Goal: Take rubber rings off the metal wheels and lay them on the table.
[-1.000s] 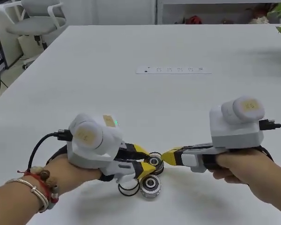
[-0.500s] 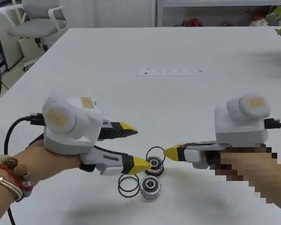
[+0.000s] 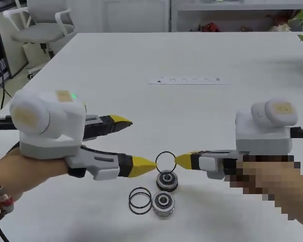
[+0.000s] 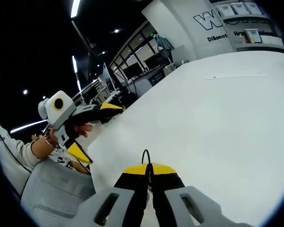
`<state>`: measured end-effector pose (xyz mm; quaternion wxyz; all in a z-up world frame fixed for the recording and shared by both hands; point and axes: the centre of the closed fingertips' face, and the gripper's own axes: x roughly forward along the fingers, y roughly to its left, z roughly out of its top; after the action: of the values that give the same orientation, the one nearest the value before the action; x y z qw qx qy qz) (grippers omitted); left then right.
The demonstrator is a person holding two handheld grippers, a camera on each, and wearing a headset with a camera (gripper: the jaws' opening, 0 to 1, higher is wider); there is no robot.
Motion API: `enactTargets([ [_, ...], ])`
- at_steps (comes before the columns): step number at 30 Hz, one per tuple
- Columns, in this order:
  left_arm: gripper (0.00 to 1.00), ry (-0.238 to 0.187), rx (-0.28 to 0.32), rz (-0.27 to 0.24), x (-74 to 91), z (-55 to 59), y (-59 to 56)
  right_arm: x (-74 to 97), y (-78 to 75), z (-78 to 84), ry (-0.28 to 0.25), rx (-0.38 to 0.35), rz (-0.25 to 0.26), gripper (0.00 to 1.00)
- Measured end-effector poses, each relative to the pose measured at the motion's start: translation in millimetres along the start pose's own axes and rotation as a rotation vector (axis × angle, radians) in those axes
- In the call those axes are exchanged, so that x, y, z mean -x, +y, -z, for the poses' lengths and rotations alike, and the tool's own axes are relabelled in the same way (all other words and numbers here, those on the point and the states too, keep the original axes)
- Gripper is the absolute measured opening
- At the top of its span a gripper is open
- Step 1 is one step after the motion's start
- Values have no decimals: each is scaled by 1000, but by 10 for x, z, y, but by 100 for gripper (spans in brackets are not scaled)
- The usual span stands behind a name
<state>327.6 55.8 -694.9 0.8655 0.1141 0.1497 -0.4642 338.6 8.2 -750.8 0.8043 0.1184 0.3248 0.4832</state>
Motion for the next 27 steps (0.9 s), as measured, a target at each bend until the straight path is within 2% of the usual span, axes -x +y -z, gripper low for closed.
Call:
enactTargets([
  [5, 72, -11, 25, -13, 65, 16, -39, -35, 81, 9, 10, 11, -23, 0],
  [10, 74, 7, 12, -17, 81, 45, -57, -79, 155, 29, 21, 21, -45, 0],
  [15, 75, -5, 10, -13, 100, 15, -79, -107, 245, 65, 37, 35, -65, 0],
  [21, 75, 11, -5, -14, 136, 58, -102, -151, 346, 102, 52, 21, -99, 0],
  [27, 74, 41, -27, 5, 139, 121, -157, -202, 444, 245, 102, 31, -123, 0],
])
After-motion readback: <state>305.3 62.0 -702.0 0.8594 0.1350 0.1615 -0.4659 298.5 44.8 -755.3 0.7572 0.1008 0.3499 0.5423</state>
